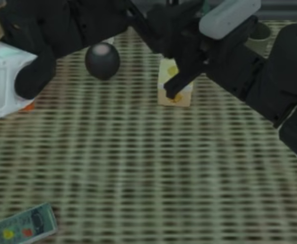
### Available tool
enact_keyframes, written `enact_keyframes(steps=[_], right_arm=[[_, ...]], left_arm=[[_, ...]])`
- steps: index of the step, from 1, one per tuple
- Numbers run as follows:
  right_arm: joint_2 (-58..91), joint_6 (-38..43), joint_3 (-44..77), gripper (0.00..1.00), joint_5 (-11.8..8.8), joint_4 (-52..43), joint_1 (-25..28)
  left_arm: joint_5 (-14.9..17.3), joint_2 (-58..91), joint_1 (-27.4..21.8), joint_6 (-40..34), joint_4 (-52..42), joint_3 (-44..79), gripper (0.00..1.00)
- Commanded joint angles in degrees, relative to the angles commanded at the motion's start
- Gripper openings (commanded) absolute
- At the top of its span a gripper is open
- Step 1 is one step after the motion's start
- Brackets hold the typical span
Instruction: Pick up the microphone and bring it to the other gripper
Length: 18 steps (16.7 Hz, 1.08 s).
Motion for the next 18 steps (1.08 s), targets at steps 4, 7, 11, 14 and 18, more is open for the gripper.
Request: enact_keyframes(steps=[4, 7, 11, 14, 18], right_arm=[[0.0, 0.0, 0.0, 0.0, 0.0, 0.0, 0.0], [0.0, 0.0, 0.0, 0.0, 0.0, 0.0, 0.0], [0.0, 0.0, 0.0, 0.0, 0.0, 0.0, 0.0], [0.0, 0.0, 0.0, 0.0, 0.0, 0.0, 0.0], [0.0, 0.0, 0.0, 0.0, 0.0, 0.0, 0.0]], left_arm=[[-0.06, 0.08, -0.06, 0.0, 0.01, 0.08, 1.0], [-0.06, 0.08, -0.06, 0.0, 0.01, 0.08, 0.77], [-0.06, 0.08, -0.06, 0.0, 0.01, 0.08, 0.47], [-0.06, 0.08, -0.06, 0.0, 0.01, 0.08, 0.25], [-0.06, 0.08, -0.06, 0.0, 0.01, 0.08, 0.0]])
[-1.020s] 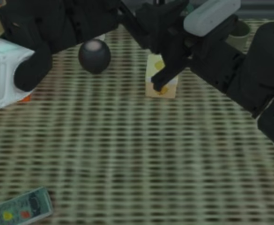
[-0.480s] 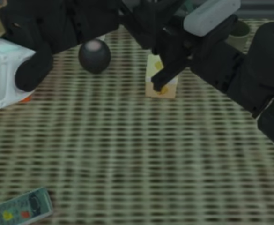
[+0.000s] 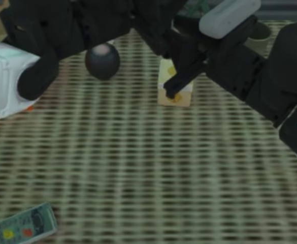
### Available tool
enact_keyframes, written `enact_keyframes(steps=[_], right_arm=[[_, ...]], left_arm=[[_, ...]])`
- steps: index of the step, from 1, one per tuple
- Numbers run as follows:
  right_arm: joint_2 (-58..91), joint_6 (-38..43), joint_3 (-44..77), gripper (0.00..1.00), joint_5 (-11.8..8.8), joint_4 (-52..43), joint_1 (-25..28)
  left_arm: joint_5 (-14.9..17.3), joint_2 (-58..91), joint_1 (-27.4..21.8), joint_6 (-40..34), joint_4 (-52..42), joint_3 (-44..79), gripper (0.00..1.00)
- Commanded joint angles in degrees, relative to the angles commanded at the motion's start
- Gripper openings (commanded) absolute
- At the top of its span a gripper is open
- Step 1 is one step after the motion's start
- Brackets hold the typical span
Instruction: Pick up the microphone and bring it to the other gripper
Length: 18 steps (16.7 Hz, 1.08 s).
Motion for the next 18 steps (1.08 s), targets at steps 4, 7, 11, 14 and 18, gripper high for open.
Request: enact_keyframes(steps=[4, 7, 11, 14, 18], right_arm=[[0.0, 0.0, 0.0, 0.0, 0.0, 0.0, 0.0], [0.0, 0.0, 0.0, 0.0, 0.0, 0.0, 0.0], [0.0, 0.0, 0.0, 0.23, 0.0, 0.0, 0.0], [0.0, 0.0, 0.0, 0.45, 0.0, 0.0, 0.0], [0.0, 0.0, 0.0, 0.75, 0.0, 0.0, 0.0]], left_arm=[[0.0, 0.0, 0.0, 0.0, 0.0, 0.0, 0.0], [0.0, 0.0, 0.0, 0.0, 0.0, 0.0, 0.0], [0.0, 0.0, 0.0, 0.0, 0.0, 0.0, 0.0], [0.0, 0.0, 0.0, 0.0, 0.0, 0.0, 0.0], [0.0, 0.0, 0.0, 0.0, 0.0, 0.0, 0.0]])
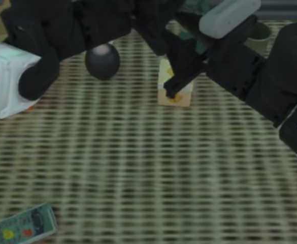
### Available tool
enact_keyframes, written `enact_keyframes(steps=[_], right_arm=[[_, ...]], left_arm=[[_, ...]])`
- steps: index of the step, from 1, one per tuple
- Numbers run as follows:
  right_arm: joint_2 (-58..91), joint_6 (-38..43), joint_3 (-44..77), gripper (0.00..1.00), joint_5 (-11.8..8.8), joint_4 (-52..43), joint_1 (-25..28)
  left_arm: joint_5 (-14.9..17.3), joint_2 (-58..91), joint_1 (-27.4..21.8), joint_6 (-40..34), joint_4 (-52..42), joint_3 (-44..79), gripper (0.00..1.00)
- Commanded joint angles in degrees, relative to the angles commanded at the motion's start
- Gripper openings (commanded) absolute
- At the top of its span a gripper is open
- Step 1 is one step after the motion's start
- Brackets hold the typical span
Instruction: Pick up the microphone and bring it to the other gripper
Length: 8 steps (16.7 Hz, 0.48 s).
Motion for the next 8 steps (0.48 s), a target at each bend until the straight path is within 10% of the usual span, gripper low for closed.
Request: enact_keyframes(steps=[3, 8], right_arm=[[0.0, 0.0, 0.0, 0.98, 0.0, 0.0, 0.0], [0.0, 0.0, 0.0, 1.0, 0.0, 0.0, 0.0]], left_arm=[[0.0, 0.0, 0.0, 0.0, 0.0, 0.0, 0.0], [0.0, 0.0, 0.0, 0.0, 0.0, 0.0, 0.0]])
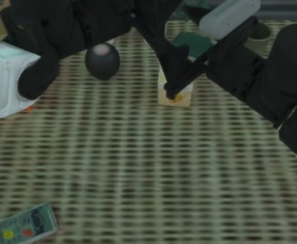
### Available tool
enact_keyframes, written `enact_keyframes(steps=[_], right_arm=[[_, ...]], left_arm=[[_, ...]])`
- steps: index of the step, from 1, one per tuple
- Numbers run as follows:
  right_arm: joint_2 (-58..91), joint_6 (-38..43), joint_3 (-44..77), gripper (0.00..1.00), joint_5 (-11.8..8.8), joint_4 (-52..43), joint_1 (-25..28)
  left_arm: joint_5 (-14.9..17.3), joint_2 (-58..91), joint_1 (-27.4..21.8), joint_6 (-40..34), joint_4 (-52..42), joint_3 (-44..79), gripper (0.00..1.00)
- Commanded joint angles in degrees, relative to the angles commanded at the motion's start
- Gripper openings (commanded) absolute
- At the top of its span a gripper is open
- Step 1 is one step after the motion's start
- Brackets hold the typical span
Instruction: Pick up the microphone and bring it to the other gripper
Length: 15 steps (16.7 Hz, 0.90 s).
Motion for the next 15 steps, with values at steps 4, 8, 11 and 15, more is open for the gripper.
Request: enact_keyframes(steps=[4, 8, 11, 15], right_arm=[[0.35, -0.17, -0.3, 1.0, 0.21, -0.01, -0.19], [-3.93, -0.22, -4.18, 1.0, -0.46, -0.71, -0.87], [-11.25, -0.16, -10.05, 1.0, -1.59, -1.71, -1.66], [-15.85, -0.07, -14.26, 1.0, -2.55, -2.2, -2.13]], left_arm=[[-0.3, -0.27, 0.03, 0.22, -0.11, 0.3, 0.0], [2.01, -1.54, 2.59, 0.07, -0.07, -0.88, 0.0], [5.22, -3.28, 6.45, -0.1, -0.09, -2.65, 0.0], [7.69, -4.6, 9.24, -0.2, -0.07, -3.94, 0.0]])
